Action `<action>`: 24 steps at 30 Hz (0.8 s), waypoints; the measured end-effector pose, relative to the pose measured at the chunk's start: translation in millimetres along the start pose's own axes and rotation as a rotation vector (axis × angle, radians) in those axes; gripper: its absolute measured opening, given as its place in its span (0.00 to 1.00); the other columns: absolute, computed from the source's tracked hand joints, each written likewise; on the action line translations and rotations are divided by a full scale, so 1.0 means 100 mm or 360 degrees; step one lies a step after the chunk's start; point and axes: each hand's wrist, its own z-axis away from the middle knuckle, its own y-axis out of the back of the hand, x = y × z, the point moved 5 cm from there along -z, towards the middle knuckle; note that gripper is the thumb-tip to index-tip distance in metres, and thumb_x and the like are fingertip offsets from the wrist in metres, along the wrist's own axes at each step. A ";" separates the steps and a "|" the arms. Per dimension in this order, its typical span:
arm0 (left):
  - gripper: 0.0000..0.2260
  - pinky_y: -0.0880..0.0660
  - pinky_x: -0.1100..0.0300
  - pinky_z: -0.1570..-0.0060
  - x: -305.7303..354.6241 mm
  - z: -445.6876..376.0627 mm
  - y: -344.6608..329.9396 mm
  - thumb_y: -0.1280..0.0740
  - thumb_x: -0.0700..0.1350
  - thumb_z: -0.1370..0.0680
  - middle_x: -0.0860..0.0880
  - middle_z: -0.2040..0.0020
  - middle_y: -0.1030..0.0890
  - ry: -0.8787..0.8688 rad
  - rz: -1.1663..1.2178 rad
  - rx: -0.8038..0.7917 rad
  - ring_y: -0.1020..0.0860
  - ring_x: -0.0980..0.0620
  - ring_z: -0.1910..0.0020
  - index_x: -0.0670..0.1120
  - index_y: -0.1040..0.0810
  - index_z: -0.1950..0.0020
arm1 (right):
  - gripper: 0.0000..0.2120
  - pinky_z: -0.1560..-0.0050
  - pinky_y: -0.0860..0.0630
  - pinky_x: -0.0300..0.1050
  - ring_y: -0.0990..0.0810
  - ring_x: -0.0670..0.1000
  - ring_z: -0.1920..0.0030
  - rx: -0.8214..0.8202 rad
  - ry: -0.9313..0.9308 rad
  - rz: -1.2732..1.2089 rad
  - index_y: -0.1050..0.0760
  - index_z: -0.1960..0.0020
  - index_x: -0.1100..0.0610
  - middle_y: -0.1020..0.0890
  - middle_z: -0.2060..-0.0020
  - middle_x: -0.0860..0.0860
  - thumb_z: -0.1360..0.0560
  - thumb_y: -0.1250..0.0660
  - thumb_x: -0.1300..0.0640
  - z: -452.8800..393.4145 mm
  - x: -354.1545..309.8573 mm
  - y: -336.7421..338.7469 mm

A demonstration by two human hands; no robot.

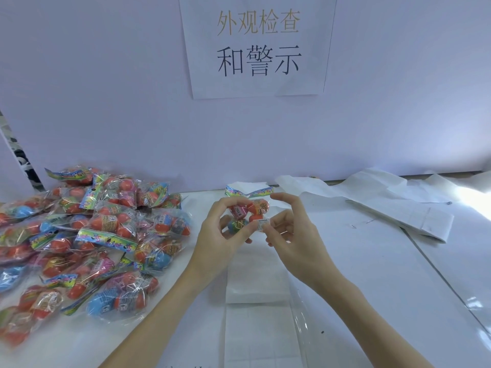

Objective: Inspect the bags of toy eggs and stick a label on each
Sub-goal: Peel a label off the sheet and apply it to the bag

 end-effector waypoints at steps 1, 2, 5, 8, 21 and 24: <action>0.16 0.18 0.57 0.58 0.00 0.00 0.00 0.23 0.40 0.23 0.45 0.38 0.18 -0.0005 -0.0005 0.0014 0.16 0.47 0.50 0.49 0.21 0.37 | 0.23 0.54 0.20 0.41 0.17 0.48 0.60 -0.0007 0.0000 0.0000 0.33 0.29 0.46 0.18 0.60 0.49 0.19 0.29 0.58 0.00 0.00 -0.01; 0.16 0.18 0.57 0.59 -0.01 -0.01 0.01 0.23 0.40 0.24 0.45 0.38 0.18 -0.0011 -0.0011 0.0025 0.16 0.47 0.49 0.49 0.21 0.38 | 0.23 0.54 0.20 0.40 0.17 0.48 0.60 -0.0011 0.0000 0.0011 0.33 0.29 0.46 0.18 0.60 0.49 0.19 0.29 0.58 0.00 -0.01 -0.01; 0.16 0.19 0.57 0.60 -0.01 -0.02 0.02 0.22 0.41 0.24 0.44 0.38 0.19 -0.0041 -0.0063 0.0045 0.17 0.46 0.49 0.51 0.20 0.39 | 0.22 0.54 0.22 0.38 0.18 0.46 0.57 0.0021 0.0026 0.0192 0.35 0.30 0.45 0.19 0.60 0.47 0.19 0.30 0.56 0.00 0.00 0.01; 0.15 0.19 0.57 0.61 -0.02 -0.03 0.05 0.22 0.41 0.24 0.44 0.38 0.19 -0.0047 -0.0098 0.0085 0.17 0.48 0.51 0.52 0.20 0.40 | 0.21 0.54 0.23 0.40 0.21 0.46 0.57 0.0124 0.0025 0.0375 0.34 0.30 0.45 0.22 0.59 0.47 0.19 0.30 0.54 0.00 0.01 0.08; 0.15 0.19 0.56 0.59 -0.02 -0.01 -0.03 0.23 0.41 0.23 0.47 0.42 0.16 0.0029 0.0140 -0.0080 0.17 0.46 0.54 0.50 0.20 0.39 | 0.10 0.68 0.24 0.41 0.20 0.50 0.73 0.0125 -0.0391 -0.0278 0.20 0.50 0.59 0.19 0.71 0.49 0.23 0.24 0.53 -0.04 0.08 0.09; 0.15 0.20 0.56 0.60 0.00 -0.01 -0.03 0.23 0.44 0.24 0.45 0.41 0.17 0.0053 0.0309 -0.0057 0.16 0.39 0.51 0.50 0.19 0.39 | 0.09 0.66 0.25 0.40 0.25 0.50 0.69 0.0032 -0.0505 -0.0745 0.19 0.50 0.64 0.20 0.66 0.51 0.20 0.28 0.58 -0.03 0.09 0.07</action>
